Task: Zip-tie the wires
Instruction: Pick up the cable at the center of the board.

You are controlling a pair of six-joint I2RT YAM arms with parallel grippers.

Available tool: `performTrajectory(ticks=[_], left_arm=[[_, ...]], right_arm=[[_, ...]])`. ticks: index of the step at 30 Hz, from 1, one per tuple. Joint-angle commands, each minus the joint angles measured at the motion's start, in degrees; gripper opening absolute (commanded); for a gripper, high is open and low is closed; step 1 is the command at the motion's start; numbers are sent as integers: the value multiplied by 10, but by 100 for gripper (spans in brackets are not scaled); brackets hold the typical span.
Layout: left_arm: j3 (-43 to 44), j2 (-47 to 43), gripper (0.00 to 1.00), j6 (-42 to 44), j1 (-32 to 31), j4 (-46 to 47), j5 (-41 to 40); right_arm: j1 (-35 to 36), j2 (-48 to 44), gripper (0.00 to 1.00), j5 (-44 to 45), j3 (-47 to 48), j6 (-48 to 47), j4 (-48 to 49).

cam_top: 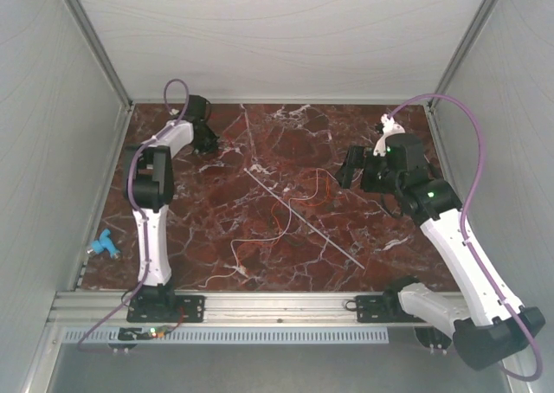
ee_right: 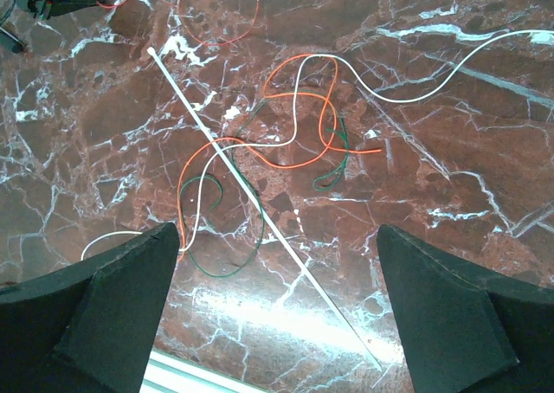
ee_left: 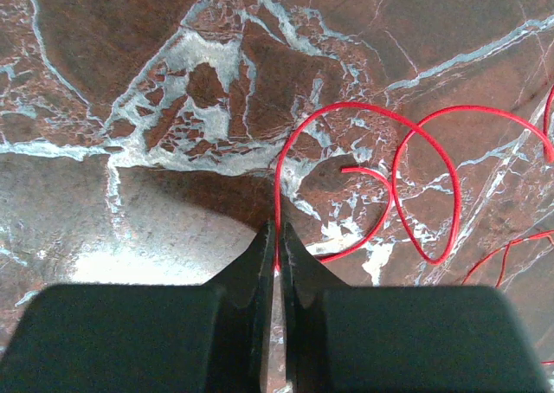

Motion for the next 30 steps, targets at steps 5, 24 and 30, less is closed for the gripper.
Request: performTrajectory(ticks=[5,24,30], left_arm=[[-36,-36,0,20,-7,-2,-37],[-118,-403,0,-33,-6,-49,50],[-100,-470,0,-62,-7,-62,96]], right_arm=[[-3,3,97,-14,17,-7,12],[25,12,95,-78,23,-75,142],[50,37,95,-96,28,-67,208]])
